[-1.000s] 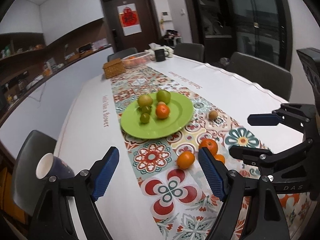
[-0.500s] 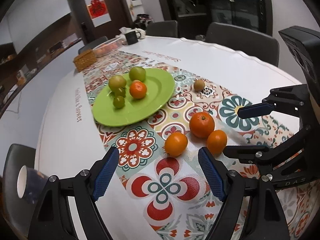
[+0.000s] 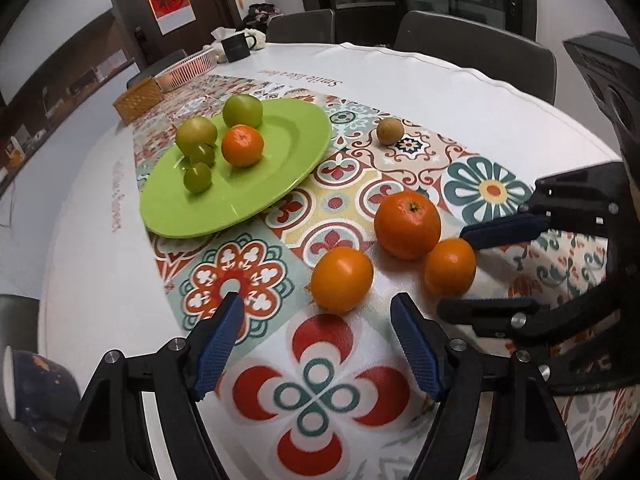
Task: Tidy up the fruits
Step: 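Grasp an orange with the left gripper while the right grasps another orange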
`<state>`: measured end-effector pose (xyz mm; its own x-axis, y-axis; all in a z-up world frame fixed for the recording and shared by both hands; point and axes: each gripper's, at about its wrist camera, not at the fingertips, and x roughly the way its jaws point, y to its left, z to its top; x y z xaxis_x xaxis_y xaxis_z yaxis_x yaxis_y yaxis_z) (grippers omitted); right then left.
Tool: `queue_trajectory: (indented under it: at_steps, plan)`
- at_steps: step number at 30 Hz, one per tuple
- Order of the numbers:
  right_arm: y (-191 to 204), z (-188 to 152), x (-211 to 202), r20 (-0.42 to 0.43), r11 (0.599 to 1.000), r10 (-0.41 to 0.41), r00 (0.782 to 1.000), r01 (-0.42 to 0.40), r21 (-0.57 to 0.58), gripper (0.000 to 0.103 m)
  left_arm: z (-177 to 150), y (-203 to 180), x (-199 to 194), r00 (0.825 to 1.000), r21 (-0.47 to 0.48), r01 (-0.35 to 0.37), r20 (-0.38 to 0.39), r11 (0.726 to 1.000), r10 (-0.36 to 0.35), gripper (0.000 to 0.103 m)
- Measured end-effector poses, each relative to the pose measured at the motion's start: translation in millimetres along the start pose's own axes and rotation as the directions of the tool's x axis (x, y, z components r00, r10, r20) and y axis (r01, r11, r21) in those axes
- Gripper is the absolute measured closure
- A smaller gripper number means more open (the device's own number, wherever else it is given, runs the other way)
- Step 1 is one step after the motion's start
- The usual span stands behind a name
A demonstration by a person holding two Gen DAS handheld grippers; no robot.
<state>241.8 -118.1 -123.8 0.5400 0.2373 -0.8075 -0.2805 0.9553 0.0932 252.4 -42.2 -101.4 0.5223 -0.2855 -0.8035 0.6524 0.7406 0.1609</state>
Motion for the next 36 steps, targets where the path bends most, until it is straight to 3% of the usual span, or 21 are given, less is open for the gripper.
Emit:
queue_trajectory:
  at_steps: [4, 7, 15, 28, 36]
  plan:
    - [-1, 2, 1, 0.004, 1.000, 0.016, 1.000, -0.016, 0.001, 0.059, 7, 0, 7, 1.000, -0.015, 0.010, 0.002, 1.000, -0.010, 0.030]
    - [-2, 3, 1, 0.008, 0.999, 0.037, 0.999, -0.037, 0.006, 0.066, 10, -2, 9, 1.000, -0.025, 0.028, 0.001, 0.999, -0.028, 0.036]
    - [-10, 2, -1, 0.015, 0.999, 0.035, 0.999, -0.036, 0.040, 0.066, 8, -4, 17, 0.999, -0.069, 0.045, -0.019, 0.997, -0.047, 0.068]
    - [-13, 0, -14, 0.044, 0.997, 0.044, 0.998, -0.046, 0.054, 0.066, -1, -3, -21, 0.998, -0.236, -0.054, 0.011, 0.970, 0.058, 0.068]
    - [-10, 0, -36, 0.087, 0.997, 0.056, 0.995, -0.060, 0.045, 0.066, -4, -5, -51, 0.995, -0.310, -0.076, 0.043, 0.948, 0.094, 0.068]
